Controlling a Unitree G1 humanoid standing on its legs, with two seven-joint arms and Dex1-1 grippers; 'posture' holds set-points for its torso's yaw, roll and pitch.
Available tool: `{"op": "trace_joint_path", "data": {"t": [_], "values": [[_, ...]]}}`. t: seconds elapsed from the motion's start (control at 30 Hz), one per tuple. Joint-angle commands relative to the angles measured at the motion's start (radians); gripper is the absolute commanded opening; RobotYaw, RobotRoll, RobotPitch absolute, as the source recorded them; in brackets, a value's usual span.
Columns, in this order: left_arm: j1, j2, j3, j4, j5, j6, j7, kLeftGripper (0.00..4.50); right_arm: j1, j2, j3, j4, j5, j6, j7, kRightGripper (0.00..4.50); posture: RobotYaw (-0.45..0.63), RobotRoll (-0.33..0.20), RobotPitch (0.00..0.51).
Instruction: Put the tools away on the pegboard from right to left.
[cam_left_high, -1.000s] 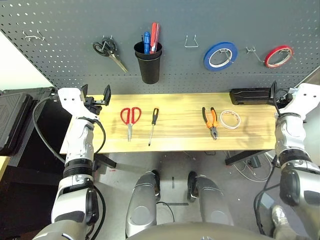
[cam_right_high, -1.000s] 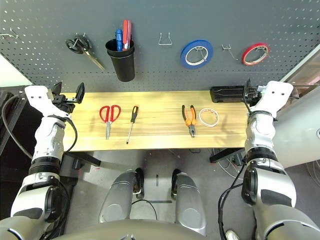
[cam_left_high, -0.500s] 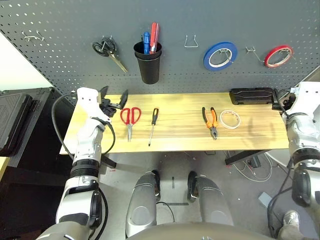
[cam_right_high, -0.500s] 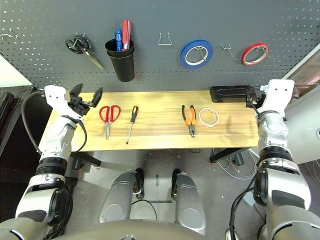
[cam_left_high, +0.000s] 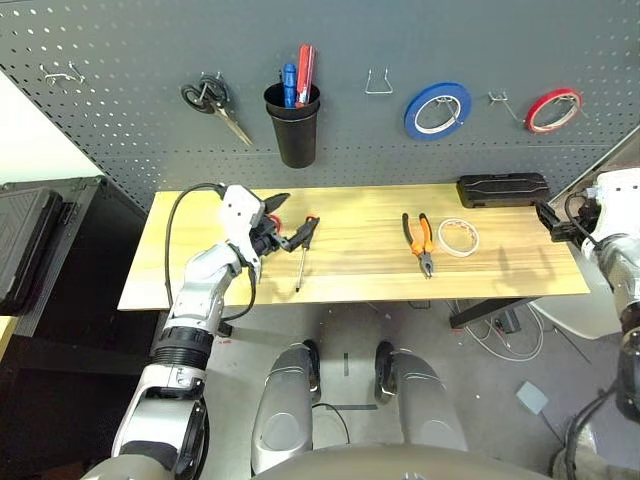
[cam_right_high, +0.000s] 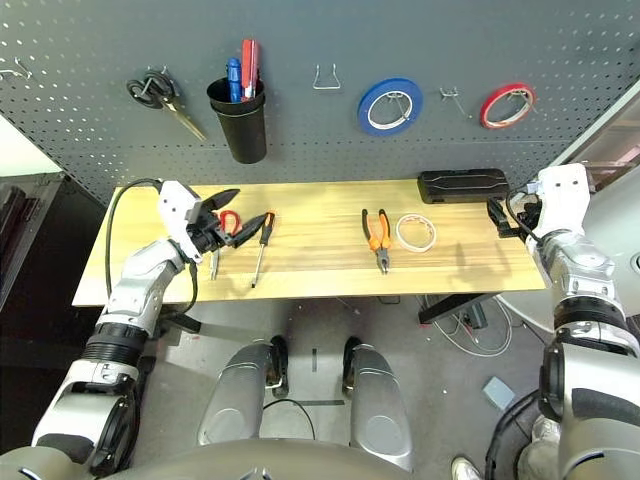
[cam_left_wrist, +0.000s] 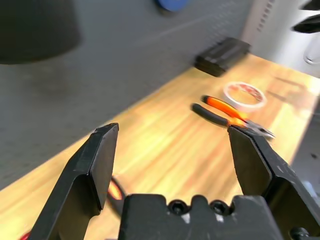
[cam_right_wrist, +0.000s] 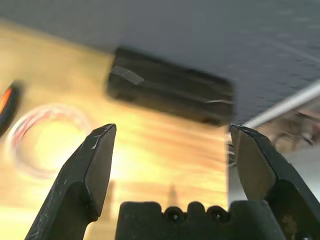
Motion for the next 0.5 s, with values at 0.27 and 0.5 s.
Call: {"op": "trace_joint_path", "data": {"t": [0.27,0.5], "values": [[0.000,0.029,-0.113,-0.032,0.097,-0.004,-0.070,4.46,-0.128,-0.055,0.180,0.118,-0.163,-0.022,0.221,4.50,0.12,0.000,0.233],[0.012,0.046,-0.122,-0.063,0.108,0.013,-0.077,4.46,-0.203,-0.043,0.241,0.197,-0.227,-0.011,0.280,4.50,0.13,0.000,0.274]]}}
